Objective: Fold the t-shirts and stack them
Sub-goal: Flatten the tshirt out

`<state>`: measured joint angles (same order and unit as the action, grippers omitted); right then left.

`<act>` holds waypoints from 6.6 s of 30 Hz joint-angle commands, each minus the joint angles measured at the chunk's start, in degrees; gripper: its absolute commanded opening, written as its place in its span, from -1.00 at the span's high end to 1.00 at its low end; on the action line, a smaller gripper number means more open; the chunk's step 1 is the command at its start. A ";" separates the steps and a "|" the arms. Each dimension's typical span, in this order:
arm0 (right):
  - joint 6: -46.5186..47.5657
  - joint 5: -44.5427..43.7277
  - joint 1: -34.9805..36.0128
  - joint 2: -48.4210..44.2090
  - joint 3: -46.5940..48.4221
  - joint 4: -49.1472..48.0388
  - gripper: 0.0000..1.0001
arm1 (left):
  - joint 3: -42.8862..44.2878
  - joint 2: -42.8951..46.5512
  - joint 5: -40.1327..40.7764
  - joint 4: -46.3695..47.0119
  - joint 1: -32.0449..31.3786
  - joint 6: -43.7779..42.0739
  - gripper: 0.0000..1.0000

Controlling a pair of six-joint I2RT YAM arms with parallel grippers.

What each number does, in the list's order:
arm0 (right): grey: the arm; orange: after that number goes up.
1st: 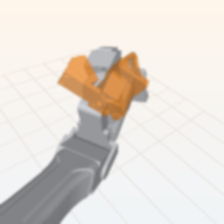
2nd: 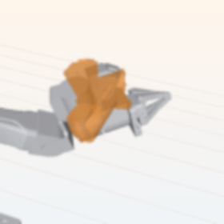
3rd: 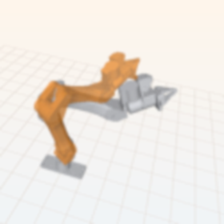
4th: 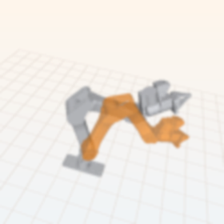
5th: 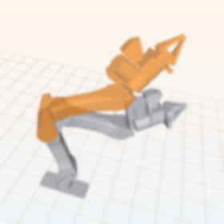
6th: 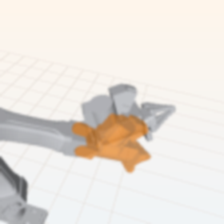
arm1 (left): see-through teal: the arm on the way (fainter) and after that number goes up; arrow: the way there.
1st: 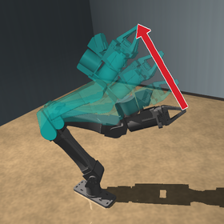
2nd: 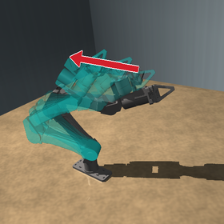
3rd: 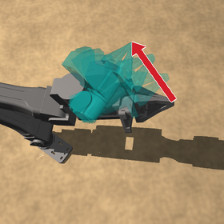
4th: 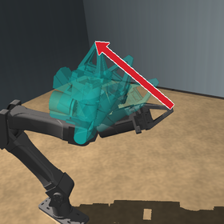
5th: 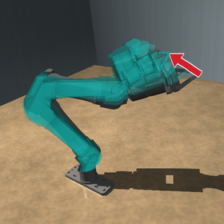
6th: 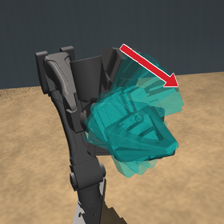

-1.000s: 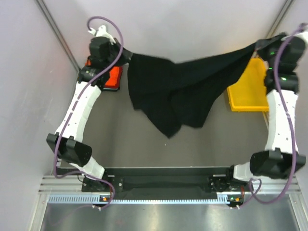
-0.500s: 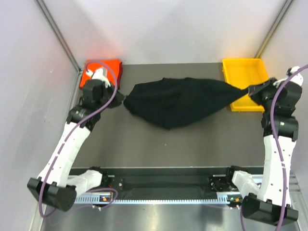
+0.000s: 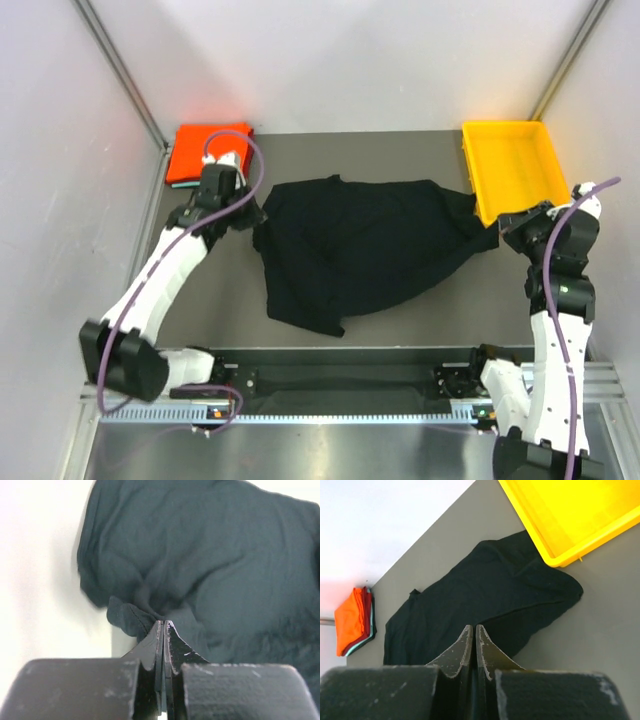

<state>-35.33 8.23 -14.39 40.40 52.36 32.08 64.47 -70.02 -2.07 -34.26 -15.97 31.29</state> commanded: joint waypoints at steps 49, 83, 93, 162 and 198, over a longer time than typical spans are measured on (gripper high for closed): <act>-5.10 3.02 3.93 1.26 -9.46 -14.32 1.00 | -11.55 -23.84 -18.58 19.05 9.02 -5.62 -0.10; -2.99 -1.11 5.60 1.87 -6.92 -12.65 1.00 | 15.06 -23.13 -5.31 0.68 -6.09 -2.89 1.00; -2.81 -1.73 5.69 5.56 -7.01 -14.67 1.00 | 40.36 -49.05 -11.91 5.43 -4.69 -6.50 0.96; -2.72 1.97 5.60 6.97 -9.73 -18.98 1.00 | 20.52 -49.60 -18.50 25.82 0.15 -7.38 0.46; -2.19 -8.49 5.60 -2.16 45.89 21.69 1.00 | 41.70 13.03 -8.40 -6.17 8.67 17.13 1.00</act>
<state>-37.15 0.49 -9.21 43.13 93.34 46.33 106.15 -62.83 -10.41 -39.55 -7.31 43.79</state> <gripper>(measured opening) 0.010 0.021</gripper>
